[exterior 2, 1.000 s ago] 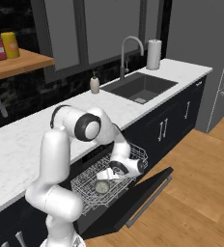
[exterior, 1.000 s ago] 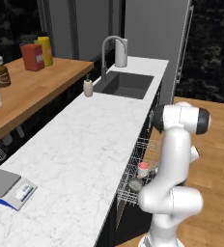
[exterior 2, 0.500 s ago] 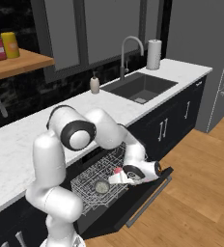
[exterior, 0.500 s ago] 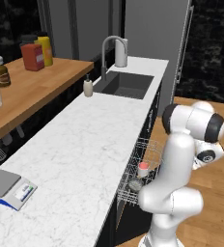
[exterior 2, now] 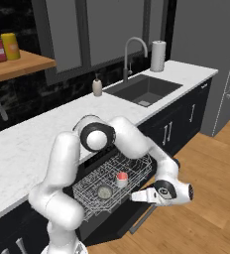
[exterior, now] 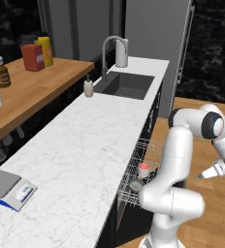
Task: Pick up the cup and bowl from the counter, place them in the dishwasher, and close the dishwasher door.
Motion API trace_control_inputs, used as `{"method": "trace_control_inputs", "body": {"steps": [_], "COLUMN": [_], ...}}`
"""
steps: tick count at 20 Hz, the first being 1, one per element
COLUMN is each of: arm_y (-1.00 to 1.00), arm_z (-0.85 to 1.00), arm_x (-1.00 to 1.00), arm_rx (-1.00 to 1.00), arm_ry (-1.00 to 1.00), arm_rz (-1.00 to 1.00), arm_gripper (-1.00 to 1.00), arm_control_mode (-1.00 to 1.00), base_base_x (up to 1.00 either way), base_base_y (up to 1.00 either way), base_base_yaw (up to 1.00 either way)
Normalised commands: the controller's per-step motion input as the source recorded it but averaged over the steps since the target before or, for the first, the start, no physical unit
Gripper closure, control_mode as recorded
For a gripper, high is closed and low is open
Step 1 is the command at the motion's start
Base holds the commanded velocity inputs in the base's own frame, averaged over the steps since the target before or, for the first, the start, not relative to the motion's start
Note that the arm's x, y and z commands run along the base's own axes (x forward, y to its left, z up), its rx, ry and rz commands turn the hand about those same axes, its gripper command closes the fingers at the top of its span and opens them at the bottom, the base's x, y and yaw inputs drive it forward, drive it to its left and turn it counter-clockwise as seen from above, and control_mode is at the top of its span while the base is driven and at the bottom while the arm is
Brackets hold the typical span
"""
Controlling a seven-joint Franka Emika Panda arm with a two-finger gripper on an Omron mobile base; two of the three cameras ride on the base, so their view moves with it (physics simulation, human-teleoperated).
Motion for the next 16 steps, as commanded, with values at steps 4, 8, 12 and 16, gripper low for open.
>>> {"method": "trace_control_inputs", "body": {"steps": [4, 8, 12, 16], "arm_y": [-1.00, -0.72, -0.17, 0.00], "arm_z": [-0.44, -0.80, -0.99, -0.97], "arm_x": [-0.06, 0.01, 0.14, 0.36], "arm_rx": [0.37, 0.35, 0.27, 0.19], "arm_ry": [0.12, 0.07, 0.02, 0.00], "arm_rz": [0.04, 0.08, 0.02, 0.00], "arm_gripper": [-1.00, -1.00, -1.00, -1.00], "arm_control_mode": [-1.00, -1.00, -1.00, -1.00], "base_base_x": [0.00, 0.00, 0.00, 0.00], "base_base_y": [0.00, 0.00, 0.00, 0.00], "base_base_yaw": [0.00, 0.00, 0.00, 0.00]}}
